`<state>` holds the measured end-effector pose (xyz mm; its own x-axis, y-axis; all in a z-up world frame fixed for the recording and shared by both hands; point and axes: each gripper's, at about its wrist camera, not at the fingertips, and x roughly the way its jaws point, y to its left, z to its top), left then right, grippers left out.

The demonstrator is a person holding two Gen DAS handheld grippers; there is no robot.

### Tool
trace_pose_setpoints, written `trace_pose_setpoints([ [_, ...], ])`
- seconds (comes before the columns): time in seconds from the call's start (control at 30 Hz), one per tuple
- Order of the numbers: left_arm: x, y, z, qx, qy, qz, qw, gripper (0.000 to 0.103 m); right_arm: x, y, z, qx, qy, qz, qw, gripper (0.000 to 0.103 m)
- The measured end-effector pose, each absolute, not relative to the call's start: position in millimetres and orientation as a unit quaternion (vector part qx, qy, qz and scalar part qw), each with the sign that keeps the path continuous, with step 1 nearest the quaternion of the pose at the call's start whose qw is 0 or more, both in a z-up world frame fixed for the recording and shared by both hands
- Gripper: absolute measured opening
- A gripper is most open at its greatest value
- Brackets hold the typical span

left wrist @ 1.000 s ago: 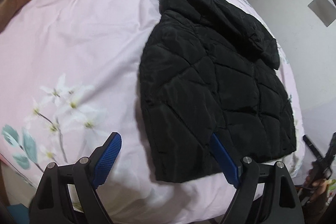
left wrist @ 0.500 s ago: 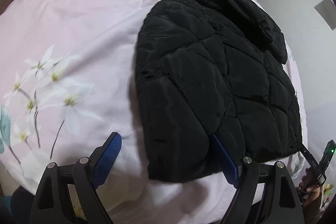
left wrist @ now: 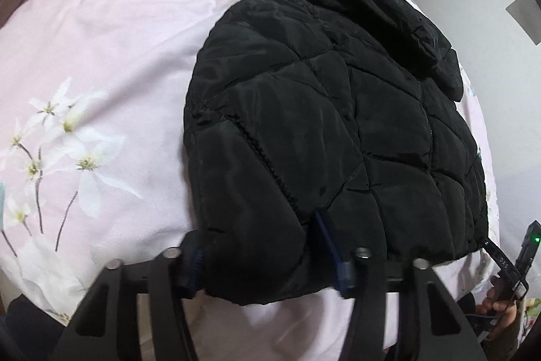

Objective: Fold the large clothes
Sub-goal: 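Grasp the jacket hem with the left tool while the right tool grasps beside it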

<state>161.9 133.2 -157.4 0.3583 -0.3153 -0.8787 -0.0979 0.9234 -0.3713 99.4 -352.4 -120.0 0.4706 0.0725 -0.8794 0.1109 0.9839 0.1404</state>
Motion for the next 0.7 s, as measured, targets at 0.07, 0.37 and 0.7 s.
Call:
trace_pose_setpoints([
  [0.07, 159, 132, -153, -0.177, 0.556, -0.066, 0.809, 0.040, 99, -349, -118, 0.079, 0.515, -0.009, 0.854, 0.042],
  [0.37, 148, 132, -130, -0.167, 0.532, -0.074, 0.827, 0.026, 92, -339, -100, 0.066, 0.497, -0.002, 0.865, 0.019],
  [0.7, 126, 139, -91, -0.172, 0.502, -0.096, 0.842, 0.022, 72, -335, -65, 0.065, 0.464, 0.020, 0.883, 0.016],
])
